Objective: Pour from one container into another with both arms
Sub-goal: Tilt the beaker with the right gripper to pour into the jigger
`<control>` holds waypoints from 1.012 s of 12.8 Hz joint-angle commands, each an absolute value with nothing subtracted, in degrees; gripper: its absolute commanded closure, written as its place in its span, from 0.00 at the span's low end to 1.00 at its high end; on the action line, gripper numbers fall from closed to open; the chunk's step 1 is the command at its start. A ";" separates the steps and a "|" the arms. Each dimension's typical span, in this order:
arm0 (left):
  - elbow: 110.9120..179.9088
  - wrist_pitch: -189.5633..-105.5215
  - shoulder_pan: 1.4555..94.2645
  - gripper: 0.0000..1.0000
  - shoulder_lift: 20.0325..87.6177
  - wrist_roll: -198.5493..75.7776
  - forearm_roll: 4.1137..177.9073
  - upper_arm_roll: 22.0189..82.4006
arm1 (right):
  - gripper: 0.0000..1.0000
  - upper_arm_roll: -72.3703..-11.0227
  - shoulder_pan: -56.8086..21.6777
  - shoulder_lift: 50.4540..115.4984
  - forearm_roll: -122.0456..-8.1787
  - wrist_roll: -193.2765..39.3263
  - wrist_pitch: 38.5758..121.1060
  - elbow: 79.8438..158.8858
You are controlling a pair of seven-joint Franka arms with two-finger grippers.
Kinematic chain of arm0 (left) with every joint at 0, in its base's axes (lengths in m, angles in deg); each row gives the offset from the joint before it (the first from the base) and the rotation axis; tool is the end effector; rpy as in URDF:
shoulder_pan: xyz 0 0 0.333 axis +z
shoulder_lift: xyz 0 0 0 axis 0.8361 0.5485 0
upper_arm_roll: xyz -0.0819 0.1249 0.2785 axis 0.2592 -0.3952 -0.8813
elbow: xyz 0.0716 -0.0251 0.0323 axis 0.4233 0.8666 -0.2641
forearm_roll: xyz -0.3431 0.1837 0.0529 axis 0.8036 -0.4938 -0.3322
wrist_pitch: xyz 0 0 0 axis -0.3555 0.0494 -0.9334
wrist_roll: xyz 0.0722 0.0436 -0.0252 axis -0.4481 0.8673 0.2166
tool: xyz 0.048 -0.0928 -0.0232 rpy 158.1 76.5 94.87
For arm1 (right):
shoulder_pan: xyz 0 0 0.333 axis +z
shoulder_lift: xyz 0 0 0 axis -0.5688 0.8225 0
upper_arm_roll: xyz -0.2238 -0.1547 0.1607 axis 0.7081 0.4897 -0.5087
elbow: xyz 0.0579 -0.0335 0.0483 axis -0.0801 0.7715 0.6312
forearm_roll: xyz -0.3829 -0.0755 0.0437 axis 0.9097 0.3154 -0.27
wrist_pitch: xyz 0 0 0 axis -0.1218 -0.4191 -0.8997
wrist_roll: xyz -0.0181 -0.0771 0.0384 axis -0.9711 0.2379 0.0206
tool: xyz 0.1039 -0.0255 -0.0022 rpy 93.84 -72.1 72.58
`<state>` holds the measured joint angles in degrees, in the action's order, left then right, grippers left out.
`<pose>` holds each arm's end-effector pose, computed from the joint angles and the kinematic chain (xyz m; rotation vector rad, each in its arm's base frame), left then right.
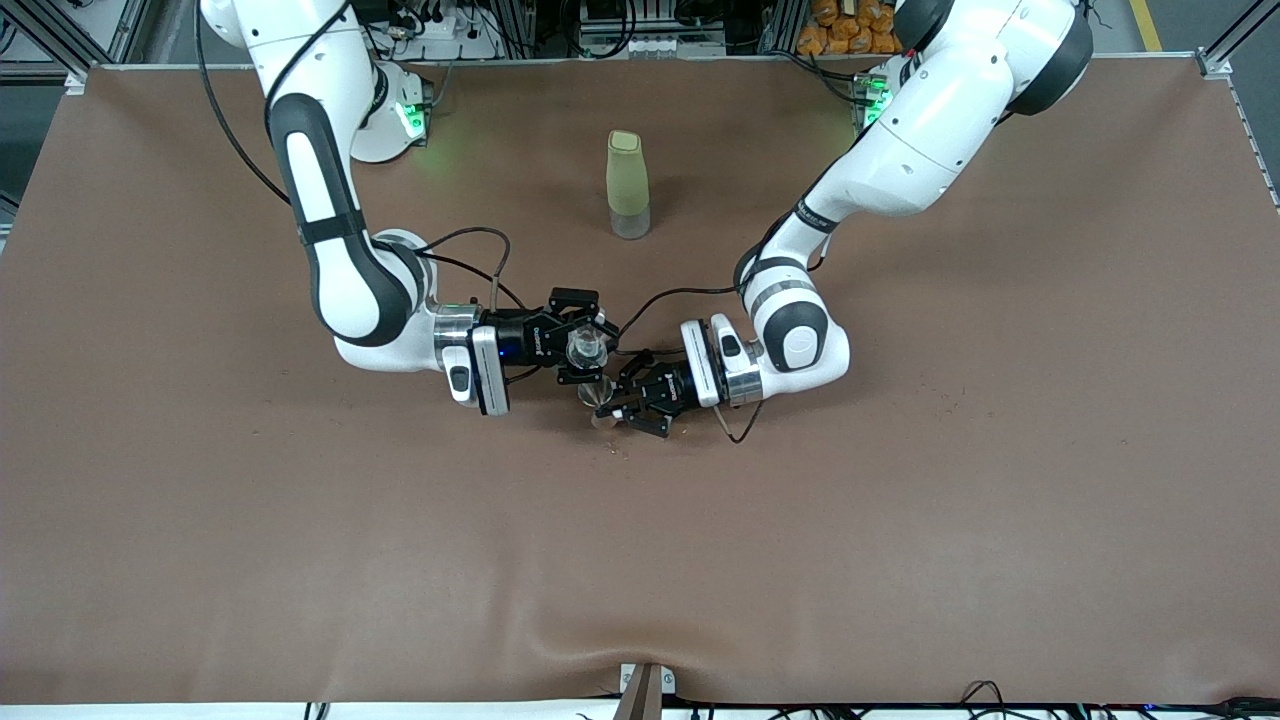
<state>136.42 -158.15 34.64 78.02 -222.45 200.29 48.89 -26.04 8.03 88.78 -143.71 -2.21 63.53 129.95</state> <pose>0.5644 -0.4252 0.1573 1.3946 -1.1995 1.3426 0.5547 0.3312 0.2867 -1.5127 -0.4354 -0.4596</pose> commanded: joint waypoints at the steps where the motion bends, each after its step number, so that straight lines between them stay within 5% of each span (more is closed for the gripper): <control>1: 135.52 -158.70 34.32 1.00 78.48 -223.23 202.17 49.09 | 1.00 -25.70 8.58 86.23 -144.90 -8.08 63.62 132.23; 13: 135.61 -158.70 33.89 1.00 78.65 -223.23 202.16 49.09 | 1.00 -25.79 8.14 86.49 -144.99 -22.84 63.80 131.79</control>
